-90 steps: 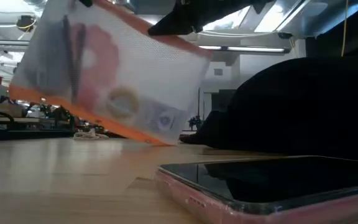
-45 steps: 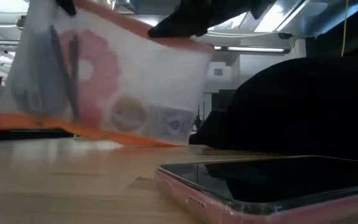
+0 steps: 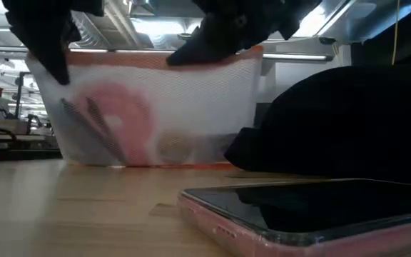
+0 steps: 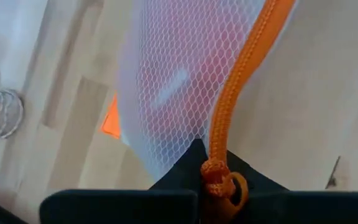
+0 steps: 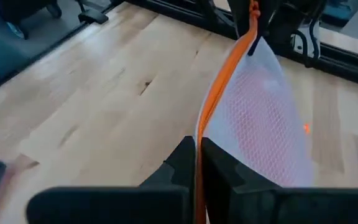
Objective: Unpack backpack
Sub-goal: Put the transparent white zip bag into the black backpack
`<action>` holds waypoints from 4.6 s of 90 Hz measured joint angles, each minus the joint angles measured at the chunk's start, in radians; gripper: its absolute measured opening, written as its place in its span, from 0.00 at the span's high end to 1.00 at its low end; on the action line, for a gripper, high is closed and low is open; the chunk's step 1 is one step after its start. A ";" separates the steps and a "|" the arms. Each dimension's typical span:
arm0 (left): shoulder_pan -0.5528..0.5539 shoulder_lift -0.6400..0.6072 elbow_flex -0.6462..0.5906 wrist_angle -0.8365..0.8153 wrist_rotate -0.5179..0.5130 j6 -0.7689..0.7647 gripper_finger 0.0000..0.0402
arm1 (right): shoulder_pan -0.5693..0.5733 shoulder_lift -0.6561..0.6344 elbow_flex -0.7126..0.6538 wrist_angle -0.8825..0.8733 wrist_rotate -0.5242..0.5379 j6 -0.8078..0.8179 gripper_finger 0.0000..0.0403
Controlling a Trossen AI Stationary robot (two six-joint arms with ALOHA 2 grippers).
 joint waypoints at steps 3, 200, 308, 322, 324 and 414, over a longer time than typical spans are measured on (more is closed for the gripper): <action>0.000 0.000 0.000 0.006 0.002 0.007 1.00 | 0.000 0.000 0.000 0.001 -0.004 0.023 1.00; -0.053 0.001 -0.001 0.123 -0.123 0.084 1.00 | -0.317 -0.661 -0.460 -1.013 0.454 0.598 0.48; -0.047 0.001 -0.001 0.127 -0.124 0.095 1.00 | -0.315 -0.443 -0.513 -0.909 0.524 0.591 0.98; -0.047 0.001 -0.001 0.128 -0.124 0.097 1.00 | -0.314 -0.443 -0.470 -0.954 0.595 0.587 0.99; -0.047 0.001 -0.001 0.128 -0.124 0.097 1.00 | -0.314 -0.443 -0.455 -0.965 0.611 0.587 1.00; -0.085 -0.029 0.003 0.043 -0.178 -0.023 1.00 | -0.267 -0.443 -0.245 -1.224 0.545 -0.010 0.50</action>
